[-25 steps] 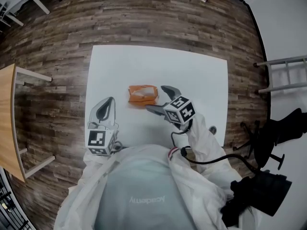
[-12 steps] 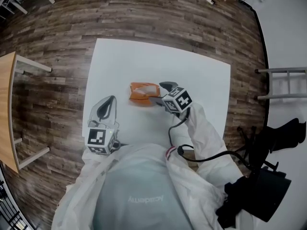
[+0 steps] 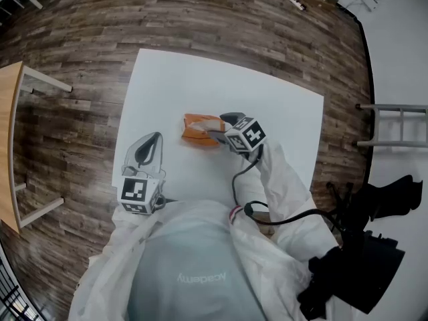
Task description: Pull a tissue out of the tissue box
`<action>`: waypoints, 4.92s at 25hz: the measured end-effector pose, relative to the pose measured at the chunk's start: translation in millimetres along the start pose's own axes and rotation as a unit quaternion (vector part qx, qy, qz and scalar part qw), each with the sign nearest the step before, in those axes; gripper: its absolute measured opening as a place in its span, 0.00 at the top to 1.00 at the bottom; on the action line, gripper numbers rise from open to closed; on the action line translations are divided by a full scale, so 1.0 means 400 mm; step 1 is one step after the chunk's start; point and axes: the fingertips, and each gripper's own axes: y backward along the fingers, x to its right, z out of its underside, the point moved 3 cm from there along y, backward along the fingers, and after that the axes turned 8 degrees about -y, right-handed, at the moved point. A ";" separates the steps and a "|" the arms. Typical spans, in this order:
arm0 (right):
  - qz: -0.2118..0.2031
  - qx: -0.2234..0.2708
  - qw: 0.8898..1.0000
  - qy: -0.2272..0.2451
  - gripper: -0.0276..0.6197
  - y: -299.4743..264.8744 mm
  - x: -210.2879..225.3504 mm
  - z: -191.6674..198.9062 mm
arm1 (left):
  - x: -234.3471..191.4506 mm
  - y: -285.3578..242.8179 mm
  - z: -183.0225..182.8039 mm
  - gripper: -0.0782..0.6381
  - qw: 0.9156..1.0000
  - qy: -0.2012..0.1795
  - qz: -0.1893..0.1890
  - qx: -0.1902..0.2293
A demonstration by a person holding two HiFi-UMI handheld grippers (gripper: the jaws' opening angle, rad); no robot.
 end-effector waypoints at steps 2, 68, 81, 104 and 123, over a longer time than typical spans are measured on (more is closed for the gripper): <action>-0.005 -0.003 1.000 0.001 0.50 -0.007 -0.001 -0.002 | -0.002 0.004 0.005 0.89 1.000 0.003 -0.002 -0.002; -0.022 -0.013 0.999 0.025 0.95 -0.014 -0.049 0.000 | 0.188 -0.183 0.153 0.89 0.986 0.052 0.143 -0.067; -0.019 -0.003 0.999 0.026 0.95 0.017 -0.073 -0.005 | 0.250 -0.257 0.215 0.89 0.979 0.039 0.177 -0.096; -0.017 0.021 0.999 0.022 0.95 0.078 -0.119 -0.016 | 0.291 -0.343 0.268 0.89 0.972 0.039 0.203 -0.115; -0.001 0.059 0.998 0.007 0.95 0.135 -0.162 -0.031 | 0.304 -0.329 0.268 0.89 0.968 0.021 0.222 -0.116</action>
